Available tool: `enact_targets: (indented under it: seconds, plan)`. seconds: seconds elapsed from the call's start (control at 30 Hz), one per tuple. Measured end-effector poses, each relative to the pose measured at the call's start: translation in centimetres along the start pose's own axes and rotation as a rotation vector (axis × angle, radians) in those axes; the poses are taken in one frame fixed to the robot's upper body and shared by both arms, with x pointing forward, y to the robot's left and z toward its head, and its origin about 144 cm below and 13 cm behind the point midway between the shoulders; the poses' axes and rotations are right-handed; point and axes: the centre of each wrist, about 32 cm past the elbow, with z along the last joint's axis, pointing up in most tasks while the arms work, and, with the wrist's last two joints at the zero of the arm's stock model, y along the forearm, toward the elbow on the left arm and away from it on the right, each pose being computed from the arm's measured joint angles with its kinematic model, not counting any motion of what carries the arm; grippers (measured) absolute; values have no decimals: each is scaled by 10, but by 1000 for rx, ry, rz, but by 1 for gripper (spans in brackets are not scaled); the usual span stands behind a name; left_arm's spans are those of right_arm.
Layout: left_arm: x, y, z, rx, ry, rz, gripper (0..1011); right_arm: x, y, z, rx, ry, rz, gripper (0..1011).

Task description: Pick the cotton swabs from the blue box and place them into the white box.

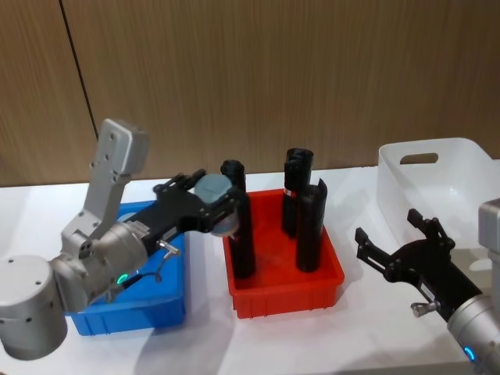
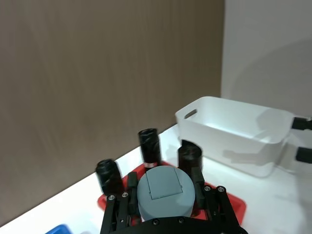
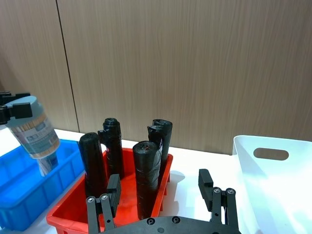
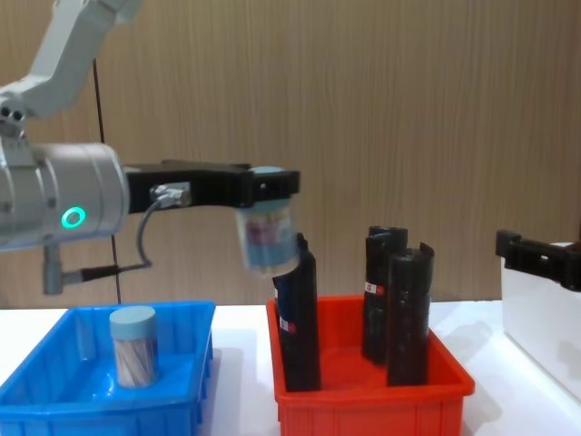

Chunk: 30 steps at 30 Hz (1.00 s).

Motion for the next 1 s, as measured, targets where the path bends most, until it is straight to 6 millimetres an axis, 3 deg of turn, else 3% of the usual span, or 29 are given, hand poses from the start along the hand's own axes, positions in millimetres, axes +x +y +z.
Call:
enact_targets:
  seconds: [0.67,1.0]
  plan:
    - [9,-42,14,11,26,-189,669,0,0,0,0,0,0,1001]
    - [12,-54,17,17,26,-225,669,0,0,0,0,0,0,1002]
